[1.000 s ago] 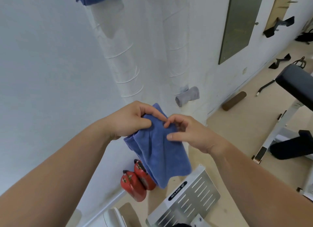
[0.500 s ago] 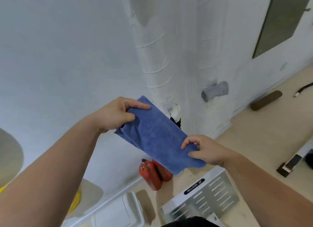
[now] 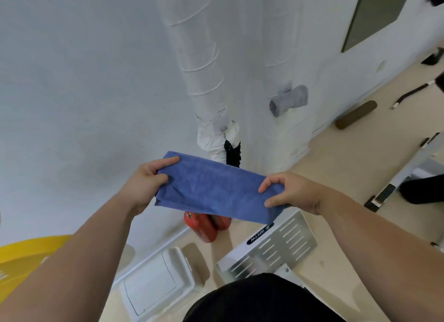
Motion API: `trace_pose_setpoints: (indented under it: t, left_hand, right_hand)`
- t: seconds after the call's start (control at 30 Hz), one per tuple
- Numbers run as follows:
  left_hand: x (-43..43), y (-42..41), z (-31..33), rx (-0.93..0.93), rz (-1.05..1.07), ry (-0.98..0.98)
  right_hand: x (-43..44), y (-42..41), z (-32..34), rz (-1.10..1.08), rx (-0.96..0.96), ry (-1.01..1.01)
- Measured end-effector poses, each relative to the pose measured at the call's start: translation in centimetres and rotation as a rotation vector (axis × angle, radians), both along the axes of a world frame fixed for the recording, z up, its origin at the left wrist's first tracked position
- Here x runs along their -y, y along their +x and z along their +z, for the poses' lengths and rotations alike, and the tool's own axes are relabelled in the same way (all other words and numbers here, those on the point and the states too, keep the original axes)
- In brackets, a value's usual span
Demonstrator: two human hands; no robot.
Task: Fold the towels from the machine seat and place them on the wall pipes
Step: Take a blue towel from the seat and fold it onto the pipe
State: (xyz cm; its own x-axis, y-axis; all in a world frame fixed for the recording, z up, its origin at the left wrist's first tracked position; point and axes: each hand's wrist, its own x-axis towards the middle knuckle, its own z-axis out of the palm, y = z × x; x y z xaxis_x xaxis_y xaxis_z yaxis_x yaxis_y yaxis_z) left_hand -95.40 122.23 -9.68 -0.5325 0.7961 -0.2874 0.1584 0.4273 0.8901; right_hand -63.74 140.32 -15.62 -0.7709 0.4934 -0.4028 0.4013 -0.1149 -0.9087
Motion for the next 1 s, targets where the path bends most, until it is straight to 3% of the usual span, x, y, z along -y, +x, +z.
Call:
trace_pose_setpoints:
  t: [0.1, 0.23, 0.37, 0.5, 0.77, 1.0]
  left_hand:
    - [-0.2, 0.3, -1.4, 0.008, -0.015, -0.017]
    - [-0.4, 2.1, -2.5, -0.116, -0.110, -0.068]
    - [-0.8, 5.0, -2.9, -0.267, -0.191, -0.030]
    - [-1.4, 8.1, -2.4, -0.378, -0.318, 0.041]
    - [-2.4, 13.5, -1.0, -0.207, -0.340, 0.185]
    - [-2.5, 15.0, 0.3, -0.109, -0.240, 0.272]
  right_hand:
    - [-0.5, 0.8, -0.8, -0.172, -0.037, 0.034]
    - [-0.7, 1.4, -1.4, -0.388, -0.066, 0.107]
    - [0.0, 0.6, -0.9, -0.431, -0.046, 0.271]
    - [1.6, -1.3, 1.5, -0.365, -0.111, 0.267]
    - [4.6, -4.4, 4.7, -0.282, -0.298, 0.247]
    - [5.6, -4.1, 5.4, -0.333, -0.461, -0.024]
